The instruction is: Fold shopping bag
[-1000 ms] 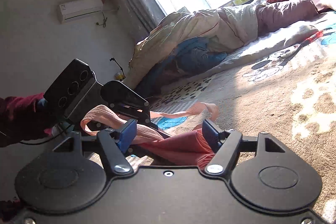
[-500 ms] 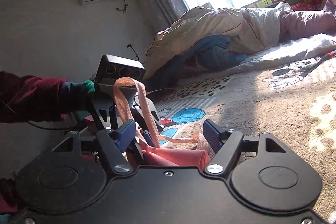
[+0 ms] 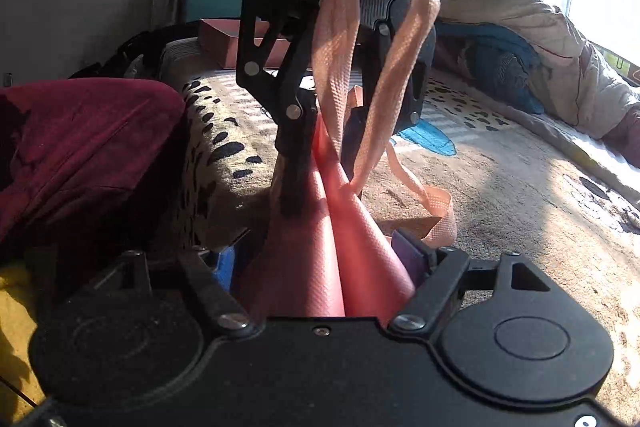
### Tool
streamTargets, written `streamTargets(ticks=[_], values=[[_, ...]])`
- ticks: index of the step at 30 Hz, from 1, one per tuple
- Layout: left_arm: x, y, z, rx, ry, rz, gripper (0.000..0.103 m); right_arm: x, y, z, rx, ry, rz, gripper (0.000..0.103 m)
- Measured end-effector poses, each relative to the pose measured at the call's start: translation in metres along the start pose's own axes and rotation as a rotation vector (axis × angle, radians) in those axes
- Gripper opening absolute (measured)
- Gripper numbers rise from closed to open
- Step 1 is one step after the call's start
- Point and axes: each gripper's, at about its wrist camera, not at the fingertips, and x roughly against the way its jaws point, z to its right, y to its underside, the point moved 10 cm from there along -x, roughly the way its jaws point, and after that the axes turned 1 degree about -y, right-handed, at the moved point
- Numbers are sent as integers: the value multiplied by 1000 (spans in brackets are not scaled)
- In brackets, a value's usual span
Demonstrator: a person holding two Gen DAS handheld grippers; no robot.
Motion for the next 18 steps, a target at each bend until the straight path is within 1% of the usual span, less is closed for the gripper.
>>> streamTargets(ticks=[1, 2, 4, 6, 8, 12, 14, 16, 18], values=[[-1, -1, 2, -19, -5, -16, 22, -2, -2, -2, 3, -19, 4, 71], [-1, -2, 2, -26, -11, -21, 22, 0, -4, 0, -2, -18, 19, 65], [-1, -2, 2, -35, -24, -26, 22, 4, -8, 6, -22, -2, 45, 59], [2, -2, 1, -33, -41, -17, 22, 6, -6, 11, -72, -7, 52, 56], [5, 0, 1, -24, -56, -7, 22, 7, -4, 15, -117, -17, 57, 46], [5, -2, 3, -20, -62, -7, 22, 5, -4, 16, -191, -28, 101, 46], [5, -2, 4, -20, -74, -10, 22, 3, -5, 16, -223, -42, 115, 41], [6, -2, 4, -12, -88, -16, 18, 3, -7, 16, -265, -48, 127, 38], [7, -4, 4, -18, -125, -26, 18, 2, -8, 16, -287, -46, 135, 37]])
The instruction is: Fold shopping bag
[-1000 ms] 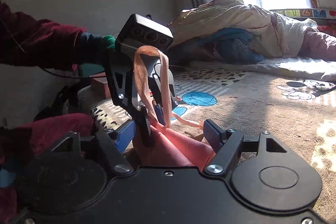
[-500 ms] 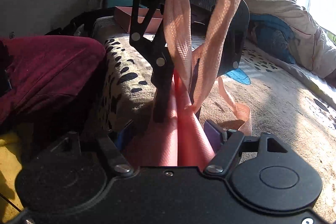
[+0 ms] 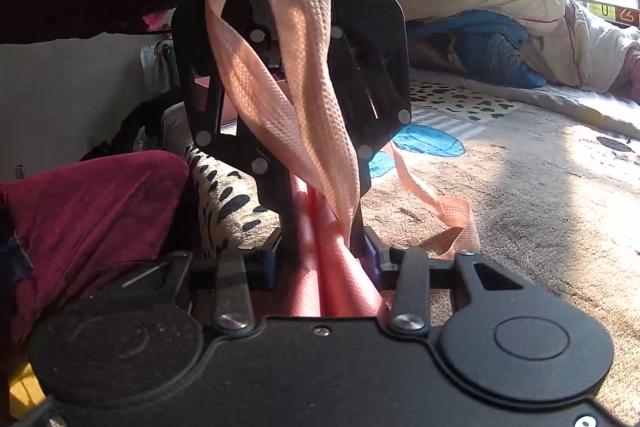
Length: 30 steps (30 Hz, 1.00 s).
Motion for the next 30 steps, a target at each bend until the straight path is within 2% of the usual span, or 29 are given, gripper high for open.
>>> streamTargets(ticks=[3, 4, 5, 6, 7, 9, 13, 15, 17, 18, 20, 22, 26, 27, 30], values=[[7, -5, 5, -41, -72, -5, 18, 1, -2, 3, -46, 8, 19, 37], [12, -8, 6, -44, -98, 4, 22, 3, -5, 3, -55, 7, 33, 36], [16, -9, 4, -44, -143, 17, 31, 4, -6, 4, -62, 5, 42, 36], [21, -10, 2, -41, -193, 31, 53, 6, -9, 4, -75, 4, 58, 33], [28, -10, -5, -16, -259, 52, 67, 9, -10, 4, -92, 3, 69, 31], [38, -10, -6, 35, -232, 99, 76, 8, -9, 8, -99, 32, 53, 28], [69, -8, -8, 105, -309, 205, 76, 9, -7, 13, -124, 56, 59, 27], [86, -4, -13, 172, -372, 287, 76, 13, -8, 17, -150, 66, 76, 27], [120, 11, -24, 345, -476, 473, 76, 17, -10, 22, -188, 72, 101, 27], [136, 24, -32, 462, -523, 578, 76, 22, -12, 25, -219, 72, 129, 27], [152, 55, -41, 665, -540, 743, 76, 33, -18, 32, -286, 58, 198, 27], [150, 88, -39, 833, -560, 882, 76, 49, -25, 40, -382, 10, 313, 27], [107, 124, -27, 1126, -482, 1077, 76, 78, -37, 56, -556, -92, 524, 27], [94, 130, -25, 1202, -463, 1105, 76, 82, -39, 59, -590, -118, 565, 27], [60, 139, -25, 1408, -295, 1247, 76, 85, -45, 66, -674, -190, 653, 27]])
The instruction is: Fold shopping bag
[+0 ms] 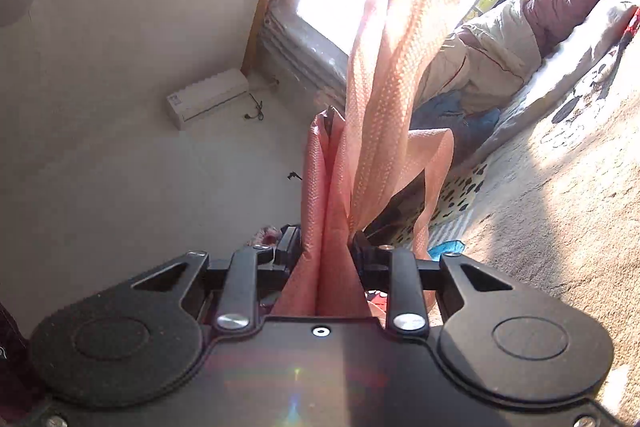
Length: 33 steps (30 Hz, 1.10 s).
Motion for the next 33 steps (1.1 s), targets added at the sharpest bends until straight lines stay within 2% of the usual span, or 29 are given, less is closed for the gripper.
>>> streamTargets(ticks=[2, 5, 7, 9, 10, 11, 12, 13, 15, 17, 19, 22, 25, 29, 31, 33], values=[[-6, 7, -9, 140, 32, 31, 76, -3, -4, 2, -60, -40, 37, 27], [-14, 8, -20, 341, 86, 89, 76, -14, -4, 1, -104, -97, 47, 27], [-21, 7, -22, 390, 106, 87, 76, -19, 0, -1, -103, -109, 23, 27], [-29, 8, -18, 369, 111, 52, 76, -25, 4, -3, -96, -115, -9, 27], [-32, 8, -16, 344, 110, 31, 70, -28, 6, -3, -95, -120, -26, 27], [-36, 8, -14, 274, 62, 7, 58, -31, 8, -3, -94, -125, -43, 27], [-40, 9, -13, 191, 7, -22, 20, -33, 10, -4, -93, -128, -55, 27], [-44, 10, -12, 16, -90, -85, 13, -36, 11, -4, -91, -132, -67, 27], [-47, 16, -10, -239, -215, -178, 8, -35, 10, -3, -83, -124, -57, 27], [-47, 23, -8, -529, -335, -276, 8, -32, 2, -2, -78, -114, -18, 27], [-41, 28, -8, -741, -422, -350, 7, -27, -2, 3, -77, -111, 3, 27], [-29, 30, -6, -931, -506, -394, 7, -24, -4, 10, -56, -38, 16, 27], [-8, 25, -6, -917, -530, -373, 7, -24, -4, 18, -34, 31, 10, 27], [11, 31, -2, -754, -467, -339, 7, -25, -3, 43, -14, 190, 17, 27], [15, 35, -2, -649, -420, -315, 7, -23, -2, 53, -18, 264, 21, 27], [23, 36, 2, -480, -301, -241, 7, -22, 1, 63, -12, 332, 16, 27]])
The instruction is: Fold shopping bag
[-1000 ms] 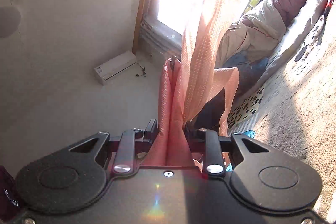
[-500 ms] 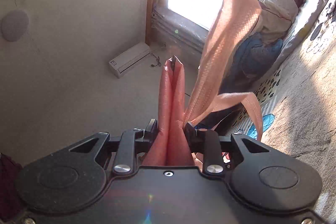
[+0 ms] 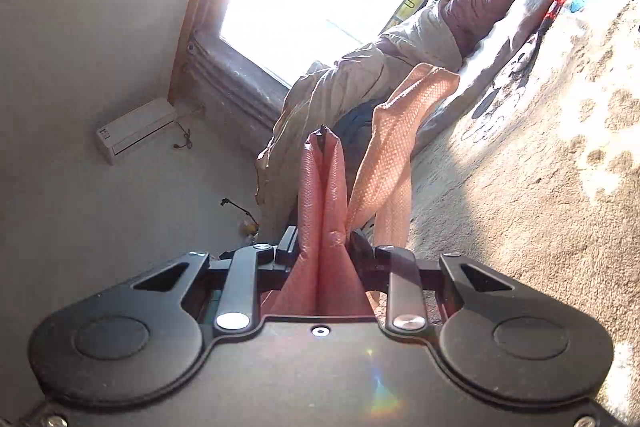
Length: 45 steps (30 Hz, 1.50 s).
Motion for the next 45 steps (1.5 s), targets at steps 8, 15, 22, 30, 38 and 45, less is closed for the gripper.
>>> streamTargets(ticks=[8, 15, 22, 30, 38, 45], values=[[39, -34, -14, 299, 169, 230, 7, -16, 28, 5, 86, 96, -92, 27], [48, -46, -35, 375, 169, 291, 8, -43, 54, 7, 158, 220, -182, 26], [62, -45, -63, 324, -10, 285, 9, -47, 66, 17, 68, 290, -177, 27], [73, -75, -9, -44, -159, 327, 9, -29, 66, 38, -128, 267, -149, 25], [-36, -47, 40, -170, -13, 84, 9, -30, 64, 41, -195, 247, -146, 25], [-80, -24, 32, -238, -38, -31, 9, -33, 61, 42, -235, 221, -147, 24]])
